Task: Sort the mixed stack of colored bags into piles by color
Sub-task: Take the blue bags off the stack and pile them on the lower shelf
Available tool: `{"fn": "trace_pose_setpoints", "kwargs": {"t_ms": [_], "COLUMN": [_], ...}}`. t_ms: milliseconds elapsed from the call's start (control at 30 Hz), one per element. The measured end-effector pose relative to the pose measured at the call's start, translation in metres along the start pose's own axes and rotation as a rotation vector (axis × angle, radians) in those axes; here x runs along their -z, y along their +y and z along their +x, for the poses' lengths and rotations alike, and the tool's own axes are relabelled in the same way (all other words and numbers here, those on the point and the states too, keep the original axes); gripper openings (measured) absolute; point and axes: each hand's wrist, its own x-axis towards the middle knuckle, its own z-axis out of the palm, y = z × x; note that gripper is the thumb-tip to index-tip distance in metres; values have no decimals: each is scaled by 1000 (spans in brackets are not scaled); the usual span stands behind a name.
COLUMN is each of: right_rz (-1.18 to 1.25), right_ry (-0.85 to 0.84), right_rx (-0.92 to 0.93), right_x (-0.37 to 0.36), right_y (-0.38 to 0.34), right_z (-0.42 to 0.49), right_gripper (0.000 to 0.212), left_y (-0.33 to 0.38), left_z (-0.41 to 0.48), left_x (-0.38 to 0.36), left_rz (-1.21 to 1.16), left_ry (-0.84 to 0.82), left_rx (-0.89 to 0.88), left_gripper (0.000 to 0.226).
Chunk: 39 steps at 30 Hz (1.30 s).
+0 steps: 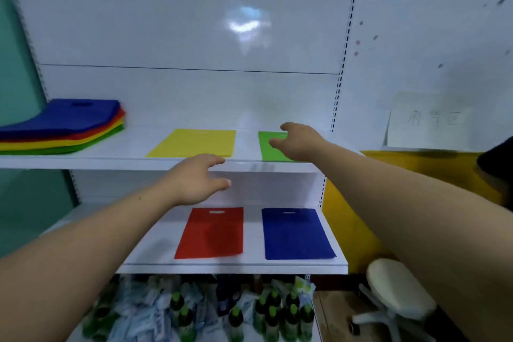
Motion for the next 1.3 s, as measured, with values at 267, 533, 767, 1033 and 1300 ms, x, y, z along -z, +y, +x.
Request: {"fn": "trace_pose_setpoints", "kwargs": {"t_ms": [267,533,767,1033,1300], "right_rz": [44,62,82,137,124], "right_ry": [-33,-65,-57,-65,-74], "right_rx": [142,274,346,341,341], "right_x": [-13,-41,-79,-129,-173], "right_y": [-46,-126,-233,-359,-425], "right_z": [65,99,123,151,197], "right_gripper": [66,66,65,63,64], "left_y": [-36,-101,-193,-313,-408], "left_z": [13,-2,-17,-22,-2], "left_x": [34,69,117,183,214], "left_rz": [71,89,97,96,69], "left_ry": [73,136,182,197,186], "left_rx": [151,264,293,306,308], "left_gripper": [62,62,64,62,66]}}
